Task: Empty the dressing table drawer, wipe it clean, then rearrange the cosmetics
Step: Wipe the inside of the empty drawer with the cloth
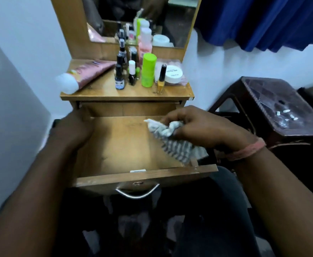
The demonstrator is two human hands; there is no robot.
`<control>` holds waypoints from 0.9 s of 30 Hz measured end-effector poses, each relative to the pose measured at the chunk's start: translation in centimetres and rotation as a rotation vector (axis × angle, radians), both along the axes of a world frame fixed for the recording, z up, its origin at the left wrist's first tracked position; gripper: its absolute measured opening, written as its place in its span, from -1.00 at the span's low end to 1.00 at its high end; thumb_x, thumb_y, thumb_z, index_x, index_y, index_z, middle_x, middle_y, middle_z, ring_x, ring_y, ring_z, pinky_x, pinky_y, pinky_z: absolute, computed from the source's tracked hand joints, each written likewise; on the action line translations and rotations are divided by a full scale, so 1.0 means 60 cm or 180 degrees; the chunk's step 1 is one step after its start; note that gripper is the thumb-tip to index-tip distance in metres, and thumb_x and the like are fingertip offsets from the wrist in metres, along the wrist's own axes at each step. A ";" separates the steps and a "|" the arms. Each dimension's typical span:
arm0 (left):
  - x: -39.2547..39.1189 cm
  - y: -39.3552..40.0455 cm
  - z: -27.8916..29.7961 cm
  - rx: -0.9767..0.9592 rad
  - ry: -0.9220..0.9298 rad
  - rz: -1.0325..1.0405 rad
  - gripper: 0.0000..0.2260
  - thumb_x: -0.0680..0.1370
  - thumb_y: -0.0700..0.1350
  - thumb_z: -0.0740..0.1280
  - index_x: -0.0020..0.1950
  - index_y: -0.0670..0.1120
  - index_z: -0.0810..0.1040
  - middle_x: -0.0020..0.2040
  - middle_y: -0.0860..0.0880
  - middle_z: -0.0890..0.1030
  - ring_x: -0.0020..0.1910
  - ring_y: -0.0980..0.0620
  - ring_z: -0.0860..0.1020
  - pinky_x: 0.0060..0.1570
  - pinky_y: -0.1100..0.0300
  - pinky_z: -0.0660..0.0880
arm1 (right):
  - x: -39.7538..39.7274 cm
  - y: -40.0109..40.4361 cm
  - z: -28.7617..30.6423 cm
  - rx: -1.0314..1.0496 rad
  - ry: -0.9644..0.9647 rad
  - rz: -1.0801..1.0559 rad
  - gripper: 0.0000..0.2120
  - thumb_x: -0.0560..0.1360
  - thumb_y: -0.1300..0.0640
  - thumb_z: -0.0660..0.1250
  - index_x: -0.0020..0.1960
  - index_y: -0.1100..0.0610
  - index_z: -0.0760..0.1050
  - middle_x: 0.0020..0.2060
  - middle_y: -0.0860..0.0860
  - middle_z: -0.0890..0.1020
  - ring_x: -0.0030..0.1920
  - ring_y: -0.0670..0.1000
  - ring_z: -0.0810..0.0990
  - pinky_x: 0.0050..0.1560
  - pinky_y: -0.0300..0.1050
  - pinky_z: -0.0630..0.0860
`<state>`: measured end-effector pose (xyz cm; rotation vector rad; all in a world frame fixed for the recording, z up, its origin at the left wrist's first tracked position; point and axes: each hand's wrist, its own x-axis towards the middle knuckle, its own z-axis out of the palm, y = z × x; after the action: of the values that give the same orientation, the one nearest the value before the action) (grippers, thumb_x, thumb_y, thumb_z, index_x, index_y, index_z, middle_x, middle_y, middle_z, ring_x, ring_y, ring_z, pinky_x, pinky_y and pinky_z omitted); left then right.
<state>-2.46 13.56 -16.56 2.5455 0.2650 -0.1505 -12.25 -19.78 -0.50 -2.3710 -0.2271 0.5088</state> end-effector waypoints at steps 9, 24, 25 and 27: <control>-0.194 -0.017 0.187 -0.0393 0.0468 0.0016 -0.82 0.64 -0.16 0.28 0.03 -0.10 0.69 -0.06 -0.11 0.66 -0.07 -0.07 0.62 -0.01 0.11 0.52 | -0.105 0.116 -0.047 0.0721 -0.1134 -0.0478 -0.76 0.41 0.14 0.44 0.07 -0.02 0.65 -0.03 -0.17 0.69 -0.02 -0.22 0.63 0.04 -0.34 0.48; -0.260 0.047 0.169 -0.0391 0.0429 0.0328 -0.84 0.54 -0.27 0.45 -0.12 -0.03 0.76 -0.16 -0.09 0.74 -0.21 0.02 0.69 -0.20 0.25 0.55 | -0.181 0.349 -0.157 -0.0723 -0.1804 0.0469 -0.35 0.46 0.08 0.22 0.55 0.03 0.21 0.36 0.04 0.43 0.32 0.12 0.44 0.40 0.04 0.32; -0.259 0.047 0.167 -0.0399 0.0418 0.0290 -0.81 0.54 -0.28 0.44 -0.13 -0.01 0.75 -0.13 -0.07 0.75 -0.20 0.02 0.69 -0.23 0.27 0.51 | -0.184 0.333 -0.157 -0.0751 -0.1785 0.0455 -0.37 0.47 0.06 0.22 0.54 0.01 0.22 0.35 0.03 0.44 0.32 0.11 0.43 0.41 0.03 0.32; -0.256 0.047 0.163 -0.0312 0.0403 0.0206 -0.81 0.56 -0.29 0.43 -0.06 -0.02 0.75 -0.06 -0.06 0.73 -0.07 -0.04 0.69 -0.16 0.27 0.47 | -0.185 0.296 -0.153 -0.0868 -0.1668 0.0213 -0.41 0.50 -0.05 0.19 0.52 -0.02 0.24 0.34 -0.01 0.45 0.30 0.09 0.45 0.39 0.01 0.35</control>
<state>-17.80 16.40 -6.77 2.4306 0.3795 -0.2932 -23.33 -2.02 -9.67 -2.7360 -0.4998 -0.0712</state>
